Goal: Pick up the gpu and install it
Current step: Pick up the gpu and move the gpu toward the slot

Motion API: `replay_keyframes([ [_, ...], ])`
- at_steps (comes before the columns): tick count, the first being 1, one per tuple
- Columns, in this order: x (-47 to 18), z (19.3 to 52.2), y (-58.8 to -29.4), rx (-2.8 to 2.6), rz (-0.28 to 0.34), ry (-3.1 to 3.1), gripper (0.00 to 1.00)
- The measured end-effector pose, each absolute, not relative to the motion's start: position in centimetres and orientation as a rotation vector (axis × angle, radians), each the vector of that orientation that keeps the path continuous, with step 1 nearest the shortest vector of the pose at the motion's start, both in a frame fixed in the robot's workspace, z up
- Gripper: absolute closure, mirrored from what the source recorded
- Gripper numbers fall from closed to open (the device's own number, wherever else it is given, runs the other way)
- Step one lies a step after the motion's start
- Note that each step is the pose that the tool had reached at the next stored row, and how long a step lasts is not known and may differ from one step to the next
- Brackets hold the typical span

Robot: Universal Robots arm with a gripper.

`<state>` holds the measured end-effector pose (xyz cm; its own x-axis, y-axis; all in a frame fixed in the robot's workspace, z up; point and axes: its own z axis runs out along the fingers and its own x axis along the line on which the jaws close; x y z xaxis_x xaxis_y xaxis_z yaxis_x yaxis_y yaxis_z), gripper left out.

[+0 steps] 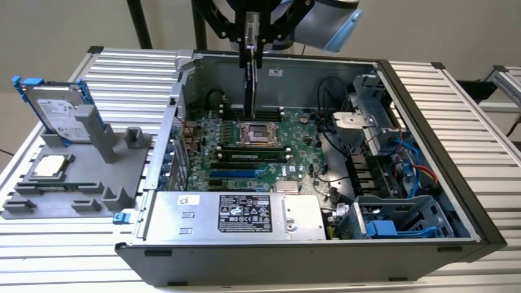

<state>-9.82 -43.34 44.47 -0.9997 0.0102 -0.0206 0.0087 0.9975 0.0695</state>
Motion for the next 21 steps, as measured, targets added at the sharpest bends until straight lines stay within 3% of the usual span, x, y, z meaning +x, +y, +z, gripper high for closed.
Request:
replay_keyframes([
  [21,-8.7,44.5,-43.3,0.015,0.108,3.119,1.0],
])
